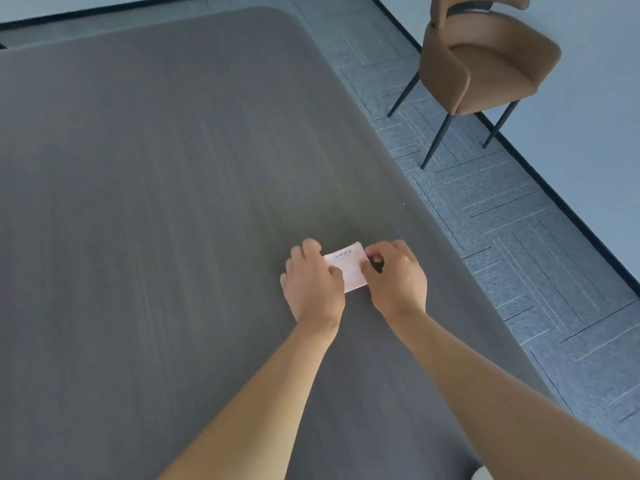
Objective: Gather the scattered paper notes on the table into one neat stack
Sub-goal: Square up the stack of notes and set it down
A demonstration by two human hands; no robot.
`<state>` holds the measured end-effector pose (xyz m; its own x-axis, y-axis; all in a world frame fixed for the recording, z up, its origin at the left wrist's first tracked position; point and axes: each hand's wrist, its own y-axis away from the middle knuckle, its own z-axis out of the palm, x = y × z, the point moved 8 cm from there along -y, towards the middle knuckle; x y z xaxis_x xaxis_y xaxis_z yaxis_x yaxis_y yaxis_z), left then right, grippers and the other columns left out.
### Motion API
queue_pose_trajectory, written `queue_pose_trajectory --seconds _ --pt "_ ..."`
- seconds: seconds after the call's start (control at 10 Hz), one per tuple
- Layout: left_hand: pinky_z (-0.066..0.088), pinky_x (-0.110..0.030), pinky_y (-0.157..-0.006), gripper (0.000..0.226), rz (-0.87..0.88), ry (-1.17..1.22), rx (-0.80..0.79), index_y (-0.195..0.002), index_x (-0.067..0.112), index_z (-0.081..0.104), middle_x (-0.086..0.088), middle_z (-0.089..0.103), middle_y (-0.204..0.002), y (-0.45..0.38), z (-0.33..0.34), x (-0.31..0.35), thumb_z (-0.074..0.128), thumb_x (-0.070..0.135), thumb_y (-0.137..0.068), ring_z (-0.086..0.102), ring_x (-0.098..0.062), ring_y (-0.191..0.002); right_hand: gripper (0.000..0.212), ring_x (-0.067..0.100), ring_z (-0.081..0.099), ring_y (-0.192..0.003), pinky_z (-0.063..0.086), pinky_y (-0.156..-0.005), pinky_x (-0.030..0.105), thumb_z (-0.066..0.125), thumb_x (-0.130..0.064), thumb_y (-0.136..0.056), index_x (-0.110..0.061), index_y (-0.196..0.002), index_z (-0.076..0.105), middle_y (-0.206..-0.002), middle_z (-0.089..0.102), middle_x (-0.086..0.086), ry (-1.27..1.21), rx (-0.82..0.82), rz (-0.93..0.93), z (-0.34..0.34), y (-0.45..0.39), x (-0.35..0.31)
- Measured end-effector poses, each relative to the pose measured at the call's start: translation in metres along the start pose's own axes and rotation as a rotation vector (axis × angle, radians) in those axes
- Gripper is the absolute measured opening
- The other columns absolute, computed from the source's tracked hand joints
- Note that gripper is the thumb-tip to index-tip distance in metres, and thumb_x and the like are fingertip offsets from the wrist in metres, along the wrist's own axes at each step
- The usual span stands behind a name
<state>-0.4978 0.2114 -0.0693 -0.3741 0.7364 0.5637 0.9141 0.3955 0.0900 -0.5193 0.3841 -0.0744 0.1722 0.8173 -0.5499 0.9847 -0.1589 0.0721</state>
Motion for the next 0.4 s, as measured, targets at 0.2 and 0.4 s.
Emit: queue_pose_trajectory --seconds 0.2,0.4 --pt "0.040 -0.040 -0.066 0.010 0.336 -0.246 0.034 -0.095 0.015 0.069 -0.003 0.061 -0.086 0.006 0.010 0.007 0.062 0.008 -0.094 0.056 -0.029 -0.073 0.009 0.033 0.058 -0.084 0.052 -0.065 0.043 0.071 -0.013 -0.097 -0.009 -0.094 0.079 -0.092 0.063 0.009 0.174 0.149 -0.204 0.000 0.013 -0.008" --pt "0.048 -0.039 -0.076 0.020 0.053 0.052 -0.157 -0.103 0.015 0.066 -0.001 0.061 -0.097 -0.002 -0.005 -0.002 0.054 0.030 -0.102 0.058 -0.027 -0.089 0.029 0.024 0.059 -0.083 0.049 -0.065 0.037 0.057 -0.032 -0.103 -0.014 -0.088 0.074 -0.084 0.063 -0.001 -0.047 -0.017 0.014 -0.009 0.007 -0.012"
